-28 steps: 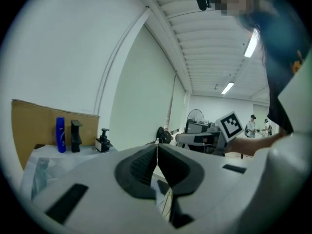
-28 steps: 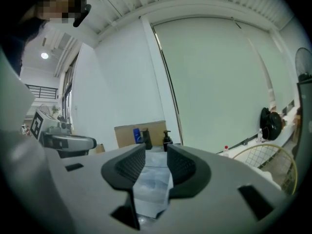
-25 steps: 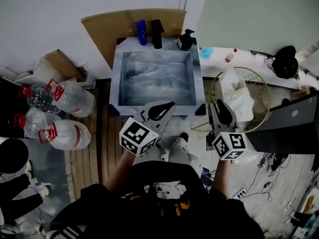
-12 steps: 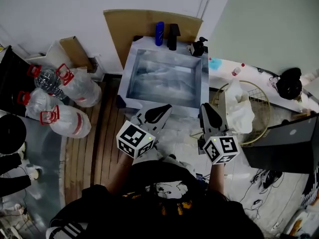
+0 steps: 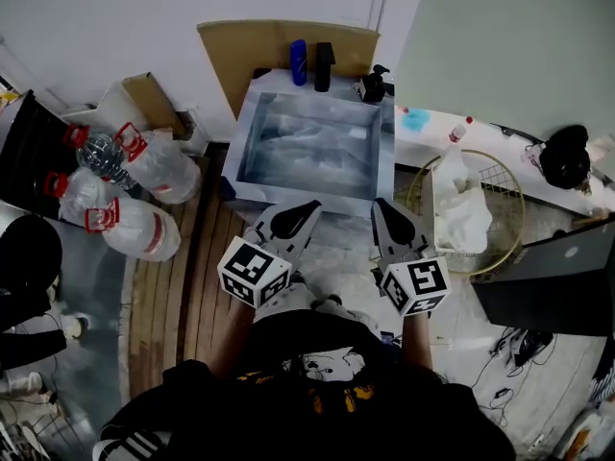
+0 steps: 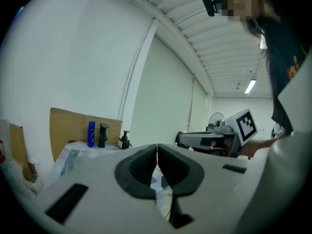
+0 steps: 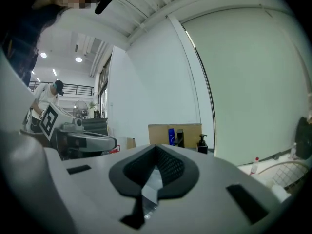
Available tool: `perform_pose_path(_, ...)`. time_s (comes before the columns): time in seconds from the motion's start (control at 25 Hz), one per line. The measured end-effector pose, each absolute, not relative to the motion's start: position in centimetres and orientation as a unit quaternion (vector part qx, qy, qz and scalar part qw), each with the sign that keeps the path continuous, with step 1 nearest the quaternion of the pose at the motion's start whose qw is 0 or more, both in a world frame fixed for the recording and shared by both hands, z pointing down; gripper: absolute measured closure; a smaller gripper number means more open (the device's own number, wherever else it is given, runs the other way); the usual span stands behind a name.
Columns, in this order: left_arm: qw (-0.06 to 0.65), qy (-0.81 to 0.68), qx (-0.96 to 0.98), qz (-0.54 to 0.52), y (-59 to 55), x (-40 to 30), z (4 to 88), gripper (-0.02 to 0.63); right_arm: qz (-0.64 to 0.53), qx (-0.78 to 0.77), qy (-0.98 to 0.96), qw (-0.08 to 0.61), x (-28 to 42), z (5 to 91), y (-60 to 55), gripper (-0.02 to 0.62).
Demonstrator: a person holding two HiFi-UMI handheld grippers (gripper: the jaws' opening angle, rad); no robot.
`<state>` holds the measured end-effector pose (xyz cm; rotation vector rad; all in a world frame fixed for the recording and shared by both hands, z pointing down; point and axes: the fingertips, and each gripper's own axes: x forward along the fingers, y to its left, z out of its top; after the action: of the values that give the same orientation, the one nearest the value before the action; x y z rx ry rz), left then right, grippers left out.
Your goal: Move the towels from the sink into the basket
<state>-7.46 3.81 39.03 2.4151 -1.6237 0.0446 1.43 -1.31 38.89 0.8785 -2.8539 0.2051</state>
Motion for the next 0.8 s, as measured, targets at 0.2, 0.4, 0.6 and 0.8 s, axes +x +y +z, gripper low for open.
perform_pose_path(0.2,0.114,-0.563,0.818,0.021,4.2,-6.7,38.9,0.598,0.064,0.283,-0.954,0.074,2.1,39.0,-1.0,0.589)
perform_pose_path(0.4,0.113,-0.565,0.817,0.024,4.2,-6.2,38.7,0.598,0.062,0.278,-0.955,0.076,2.3,39.2,-0.9,0.589)
perform_pose_path(0.6,0.117,-0.566,0.816,0.027,4.1,-6.2,39.1,0.598,0.058,0.275,-0.956,0.081,2.1,39.5,-0.7,0.590)
perform_pose_path(0.8,0.118,-0.563,0.817,0.029,3.5,-6.5,39.3,0.598,0.061,0.279,-0.955,0.082,2.0,39.8,-1.1,0.589)
